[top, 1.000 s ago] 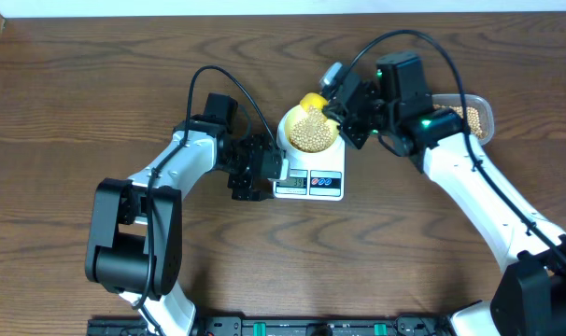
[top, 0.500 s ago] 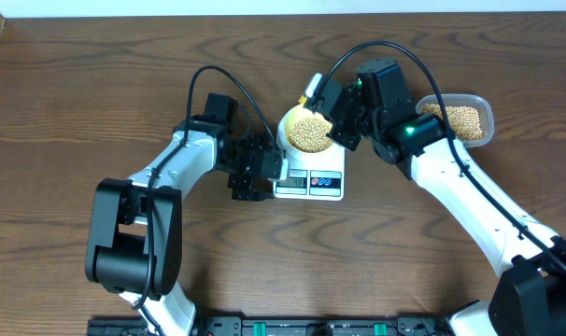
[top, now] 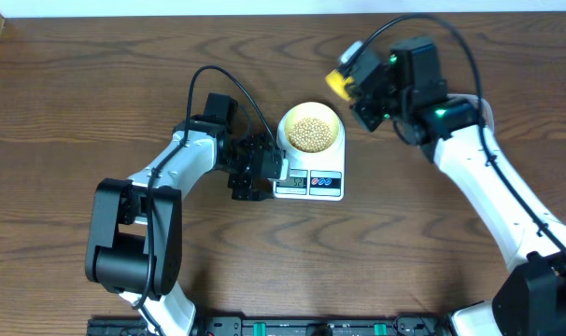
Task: Scoop item into bowl and weigh 50g on scale
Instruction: 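Move the scoop with the right gripper back to the soybean tub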
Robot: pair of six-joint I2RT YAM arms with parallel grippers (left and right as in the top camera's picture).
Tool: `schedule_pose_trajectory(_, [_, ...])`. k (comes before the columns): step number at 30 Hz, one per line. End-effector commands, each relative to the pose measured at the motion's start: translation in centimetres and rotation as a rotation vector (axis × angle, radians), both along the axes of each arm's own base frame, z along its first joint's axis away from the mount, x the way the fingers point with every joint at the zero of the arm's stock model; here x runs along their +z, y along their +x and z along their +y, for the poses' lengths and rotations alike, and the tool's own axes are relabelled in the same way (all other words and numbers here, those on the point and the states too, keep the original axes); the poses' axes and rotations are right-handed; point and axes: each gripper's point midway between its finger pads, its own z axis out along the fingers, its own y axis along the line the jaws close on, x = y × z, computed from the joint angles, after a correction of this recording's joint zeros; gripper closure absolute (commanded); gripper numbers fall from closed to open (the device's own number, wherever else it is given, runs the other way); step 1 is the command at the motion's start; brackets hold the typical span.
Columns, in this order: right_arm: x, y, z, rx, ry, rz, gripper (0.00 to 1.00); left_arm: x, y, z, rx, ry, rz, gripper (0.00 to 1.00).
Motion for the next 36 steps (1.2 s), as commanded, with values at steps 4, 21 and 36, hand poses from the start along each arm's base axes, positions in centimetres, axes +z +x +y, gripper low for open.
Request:
schedule_pose_trajectory(4, [1.8, 2.1, -5.5, -0.190, 0.094, 0.035, 0.99, -0.6, -0.6, -0.2, -0.015, -0.011, 0.023, 0.02])
schedule_pose_trajectory(21, [1.6, 3.8, -13.5, -0.391, 0.123, 0.052, 0.99, -0.6, -0.6, -0.2, -0.015, -0.011, 0.023, 0.02])
schedule_pose_trajectory(36, [2.7, 4.7, -13.4, -0.386, 0.135, -0.007, 0.99, -0.6, -0.6, -0.2, -0.015, -0.011, 0.023, 0.03])
